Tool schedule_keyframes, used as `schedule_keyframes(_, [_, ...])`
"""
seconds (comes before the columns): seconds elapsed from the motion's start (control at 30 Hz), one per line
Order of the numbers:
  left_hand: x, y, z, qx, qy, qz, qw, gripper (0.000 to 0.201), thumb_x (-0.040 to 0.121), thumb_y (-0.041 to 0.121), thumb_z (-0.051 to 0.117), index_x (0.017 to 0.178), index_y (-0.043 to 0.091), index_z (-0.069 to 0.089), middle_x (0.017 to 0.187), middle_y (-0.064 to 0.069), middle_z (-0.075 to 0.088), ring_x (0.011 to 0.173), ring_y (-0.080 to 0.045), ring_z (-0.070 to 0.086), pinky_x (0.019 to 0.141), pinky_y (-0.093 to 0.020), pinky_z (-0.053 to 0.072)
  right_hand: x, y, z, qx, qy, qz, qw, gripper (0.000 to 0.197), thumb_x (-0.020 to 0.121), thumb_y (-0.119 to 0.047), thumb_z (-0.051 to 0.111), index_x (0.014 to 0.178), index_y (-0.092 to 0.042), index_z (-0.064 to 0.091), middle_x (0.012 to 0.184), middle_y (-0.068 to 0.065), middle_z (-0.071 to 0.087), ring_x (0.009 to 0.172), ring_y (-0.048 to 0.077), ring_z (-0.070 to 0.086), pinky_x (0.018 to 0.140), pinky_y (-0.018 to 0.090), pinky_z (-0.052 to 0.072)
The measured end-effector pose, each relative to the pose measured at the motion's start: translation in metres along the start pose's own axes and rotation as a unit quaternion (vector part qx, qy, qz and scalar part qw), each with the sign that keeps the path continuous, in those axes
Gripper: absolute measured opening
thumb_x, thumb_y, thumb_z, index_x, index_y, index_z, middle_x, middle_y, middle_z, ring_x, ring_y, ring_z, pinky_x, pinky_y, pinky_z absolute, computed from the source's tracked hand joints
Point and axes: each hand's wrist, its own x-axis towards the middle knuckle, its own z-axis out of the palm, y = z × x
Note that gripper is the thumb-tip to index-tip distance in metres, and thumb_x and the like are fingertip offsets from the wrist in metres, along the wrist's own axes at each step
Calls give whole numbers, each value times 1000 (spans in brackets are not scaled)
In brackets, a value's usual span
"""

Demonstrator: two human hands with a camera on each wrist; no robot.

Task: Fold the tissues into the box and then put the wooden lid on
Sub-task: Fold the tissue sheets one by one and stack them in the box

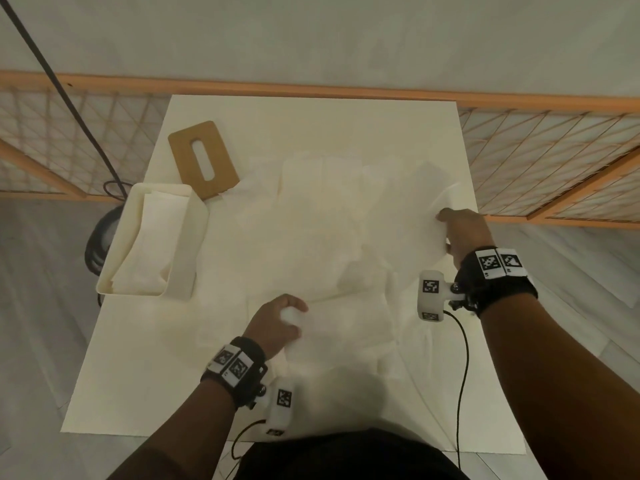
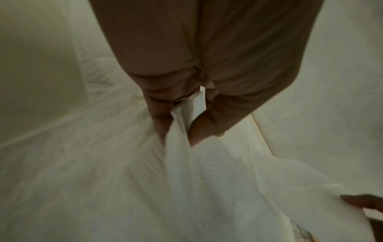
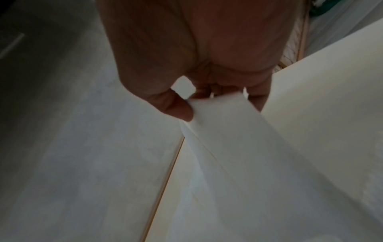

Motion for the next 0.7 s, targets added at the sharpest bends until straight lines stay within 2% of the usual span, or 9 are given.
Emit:
schedule_keyframes(0.07, [0,-1,5,27,0,17,999,38,77,-7,69,97,25,66,100,3,67,64,1,58,61,-17,47,-6,-5,-1,31,4,-14,999,31,94,-15,55,117,4,65,85,3,54,98,28,54,87,45,48])
schedule_keyframes(0.13, [4,-3,9,51,6,43,998,28,81,6,73,95,29,64,107,8,66,87,-2,62,78,-20,47,-12,-8,2,82,-19,-7,996,11,87,-10,56,92,-5,65,99,12,58,99,31,56,83,44,47])
schedule_keyframes(0.17, [6,-2,11,51,20,49,997,21,85,16,75,95,30,63,110,11,66,100,-5,61,88,-25,46,-12,-7,4,107,-33,2,994,6,82,-8,57,84,-9,62,100,13,59,99,33,58,82,45,49])
schedule_keyframes(0.23, [9,1,14,37,66,43,996,16,88,30,74,94,31,60,108,12,67,106,-7,59,91,-29,45,-10,-2,10,127,-68,11,990,10,77,-5,59,80,-14,58,90,8,58,97,31,56,77,41,51])
schedule_keyframes(0.3, [13,5,15,26,89,28,995,20,87,27,75,95,32,58,104,9,68,100,-12,64,84,-32,52,-16,-2,15,153,-98,10,983,17,71,0,57,87,-7,56,85,9,56,92,31,54,72,37,49])
schedule_keyframes(0.4, [16,7,13,24,29,15,999,33,82,17,78,102,33,58,106,5,68,98,-16,67,80,-32,57,-28,-4,21,184,-123,15,975,39,77,13,40,112,2,52,93,17,59,85,35,59,72,41,53])
schedule_keyframes(0.5, [16,3,15,84,-21,13,996,40,78,21,83,109,31,59,110,4,66,95,-12,66,77,-24,54,-30,-2,24,202,-138,13,969,58,79,17,33,131,-3,47,103,18,62,91,37,62,75,44,57])
schedule_keyframes(0.6, [17,4,19,110,38,6,993,28,83,35,79,104,32,61,105,7,64,91,-9,62,73,-21,48,-33,-3,26,247,-153,36,956,65,78,15,34,136,-12,46,104,15,64,92,35,62,77,45,56])
schedule_keyframes(0.7, [17,10,22,171,77,-14,982,15,87,35,72,98,34,61,101,8,67,89,-12,63,82,-32,54,-35,-6,25,267,-174,31,947,64,79,5,46,140,-14,50,108,12,65,99,33,60,77,43,55])
